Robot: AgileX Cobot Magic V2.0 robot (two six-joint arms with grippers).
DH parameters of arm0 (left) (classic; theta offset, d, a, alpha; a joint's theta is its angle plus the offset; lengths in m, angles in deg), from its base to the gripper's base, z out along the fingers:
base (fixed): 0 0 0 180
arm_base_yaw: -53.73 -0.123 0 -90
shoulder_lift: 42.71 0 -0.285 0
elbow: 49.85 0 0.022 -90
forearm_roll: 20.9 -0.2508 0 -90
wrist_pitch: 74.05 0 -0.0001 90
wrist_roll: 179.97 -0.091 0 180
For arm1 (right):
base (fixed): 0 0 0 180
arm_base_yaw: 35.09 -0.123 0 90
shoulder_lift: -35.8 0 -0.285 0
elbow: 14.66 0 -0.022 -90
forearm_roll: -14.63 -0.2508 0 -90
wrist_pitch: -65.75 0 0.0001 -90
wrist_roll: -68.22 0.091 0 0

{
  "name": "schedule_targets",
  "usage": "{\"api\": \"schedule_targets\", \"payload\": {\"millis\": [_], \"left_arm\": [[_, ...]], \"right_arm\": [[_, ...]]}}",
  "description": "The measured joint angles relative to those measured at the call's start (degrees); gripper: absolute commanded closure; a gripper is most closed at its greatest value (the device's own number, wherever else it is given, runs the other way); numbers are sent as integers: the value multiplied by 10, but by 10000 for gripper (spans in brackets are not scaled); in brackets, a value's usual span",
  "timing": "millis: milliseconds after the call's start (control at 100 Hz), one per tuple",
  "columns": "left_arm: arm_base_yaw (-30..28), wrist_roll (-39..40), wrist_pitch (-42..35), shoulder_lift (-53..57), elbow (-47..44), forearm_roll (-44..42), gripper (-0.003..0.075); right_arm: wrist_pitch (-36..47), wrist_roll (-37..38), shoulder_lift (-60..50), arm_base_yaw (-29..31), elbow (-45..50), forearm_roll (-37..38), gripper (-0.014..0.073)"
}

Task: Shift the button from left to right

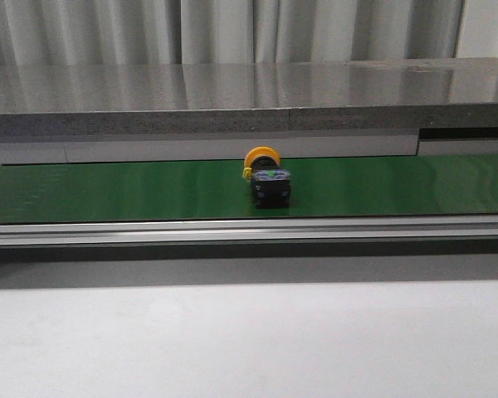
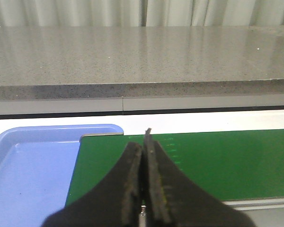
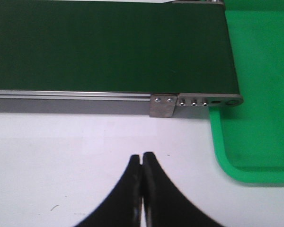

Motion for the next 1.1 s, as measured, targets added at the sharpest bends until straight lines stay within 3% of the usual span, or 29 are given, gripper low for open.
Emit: {"api": "schedule_targets", "payload": {"millis": [240,330,430,620,690,1100], "left_arm": [[0,0,0,0,0,0,740],[0,0,0,0,0,0,740],[0,0,0,0,0,0,740],[0,0,0,0,0,0,740],[0,0,0,0,0,0,740],[0,0,0,0,0,0,740]], "right_arm": [[2,0,23,0,-7,-34,657],[2,0,23,0,-7,-38,613],[1,0,23,0,-7,-41,480],[-15,0,23,0,-8,-42,93],[-17,0,23,0,-8,-43,13],[9,-4,59,0,-19,-91,-20]]}}
